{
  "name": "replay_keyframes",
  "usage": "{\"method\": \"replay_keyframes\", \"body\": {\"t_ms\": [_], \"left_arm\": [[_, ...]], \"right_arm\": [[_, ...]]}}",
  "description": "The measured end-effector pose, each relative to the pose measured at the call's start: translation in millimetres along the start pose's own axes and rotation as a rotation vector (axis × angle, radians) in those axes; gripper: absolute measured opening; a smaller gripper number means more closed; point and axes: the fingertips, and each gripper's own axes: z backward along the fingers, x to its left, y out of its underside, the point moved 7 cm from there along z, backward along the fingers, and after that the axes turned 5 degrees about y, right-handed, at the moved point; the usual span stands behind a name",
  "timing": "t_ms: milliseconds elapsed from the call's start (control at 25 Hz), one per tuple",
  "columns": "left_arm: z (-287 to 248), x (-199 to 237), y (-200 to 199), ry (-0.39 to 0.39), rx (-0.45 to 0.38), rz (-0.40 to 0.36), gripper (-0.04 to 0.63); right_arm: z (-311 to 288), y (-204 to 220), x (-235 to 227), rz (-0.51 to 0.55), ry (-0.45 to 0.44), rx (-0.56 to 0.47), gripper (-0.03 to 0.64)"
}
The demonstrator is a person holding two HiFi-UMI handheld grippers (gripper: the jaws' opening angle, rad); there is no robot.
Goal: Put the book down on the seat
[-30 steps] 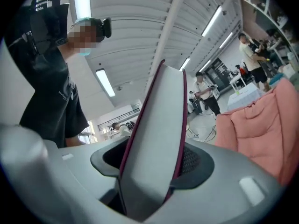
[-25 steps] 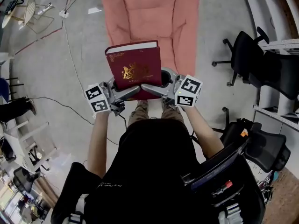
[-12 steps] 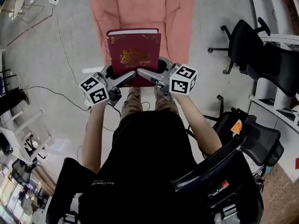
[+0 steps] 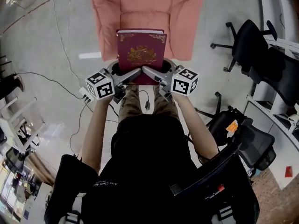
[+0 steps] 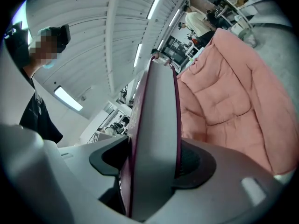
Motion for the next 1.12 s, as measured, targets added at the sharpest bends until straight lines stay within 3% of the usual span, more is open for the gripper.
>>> {"method": "replay_keyframes", "body": {"t_ms": [240, 560, 1120], "left_arm": [[0.2, 35.7, 24.9, 0.017, 0.015, -0.006, 0.336], [-20.2, 93.7, 79.5, 0.019, 0.042, 0.093, 0.337], [-63.2, 171.9, 126.7, 0.047, 0.118, 0.049, 0.345]], "right_arm": [[-17.1, 26.0, -25.9, 0.007, 0.049, 0.021, 0.324], [-30.8, 73.1, -86.7, -0.039, 0.089, 0.046, 0.325], [-47.0, 112.5, -170.6, -0.02, 0.173, 0.033, 0.327]]}}
